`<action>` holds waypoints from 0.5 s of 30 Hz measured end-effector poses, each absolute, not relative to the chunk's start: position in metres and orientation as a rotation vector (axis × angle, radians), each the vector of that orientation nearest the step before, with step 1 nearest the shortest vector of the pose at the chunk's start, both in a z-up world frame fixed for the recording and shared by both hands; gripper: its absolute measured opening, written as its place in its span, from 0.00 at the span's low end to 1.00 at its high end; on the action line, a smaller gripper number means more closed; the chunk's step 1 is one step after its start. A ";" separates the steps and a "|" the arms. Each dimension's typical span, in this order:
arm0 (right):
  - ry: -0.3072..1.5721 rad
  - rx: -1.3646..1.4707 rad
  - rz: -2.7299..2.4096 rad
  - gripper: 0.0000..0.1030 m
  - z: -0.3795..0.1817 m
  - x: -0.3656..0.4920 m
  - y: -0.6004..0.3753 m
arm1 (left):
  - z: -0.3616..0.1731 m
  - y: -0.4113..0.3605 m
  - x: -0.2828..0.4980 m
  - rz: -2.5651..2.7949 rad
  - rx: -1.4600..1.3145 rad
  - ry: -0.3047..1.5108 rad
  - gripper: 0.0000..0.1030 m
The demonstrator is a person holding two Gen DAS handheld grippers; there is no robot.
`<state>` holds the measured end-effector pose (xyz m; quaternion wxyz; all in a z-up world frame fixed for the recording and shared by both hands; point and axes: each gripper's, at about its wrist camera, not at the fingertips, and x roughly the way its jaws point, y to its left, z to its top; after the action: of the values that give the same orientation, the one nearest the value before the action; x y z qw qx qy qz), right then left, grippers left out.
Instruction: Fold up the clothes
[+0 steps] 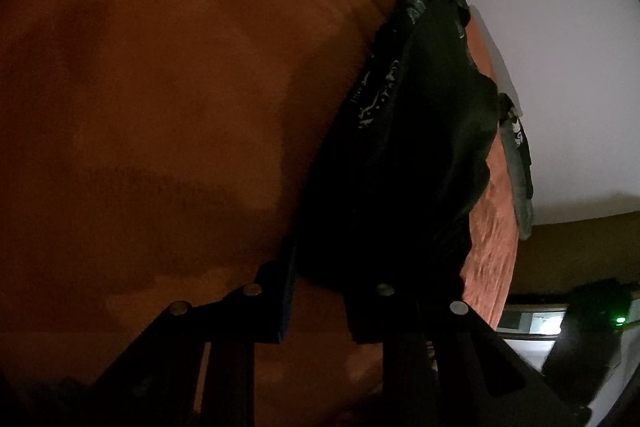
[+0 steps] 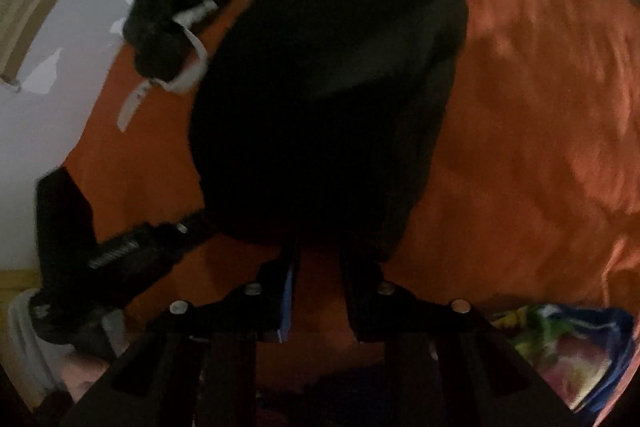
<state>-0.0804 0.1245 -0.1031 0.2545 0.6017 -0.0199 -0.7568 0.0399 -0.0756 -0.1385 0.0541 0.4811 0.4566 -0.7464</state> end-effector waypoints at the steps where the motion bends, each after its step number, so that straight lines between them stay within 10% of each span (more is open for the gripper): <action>1: -0.058 1.634 -2.053 0.28 -0.102 -0.081 0.123 | -0.138 -0.075 0.040 -2.270 1.462 1.378 0.22; 15: -0.145 1.713 -2.120 0.30 -0.123 -0.080 0.148 | -0.142 -0.078 0.044 -2.232 1.470 1.389 0.26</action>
<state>-0.0800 0.1478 -0.1229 0.2046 0.6143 -0.0522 -0.7603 0.0441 -0.0780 -0.1423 0.0648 0.4869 0.4602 -0.7395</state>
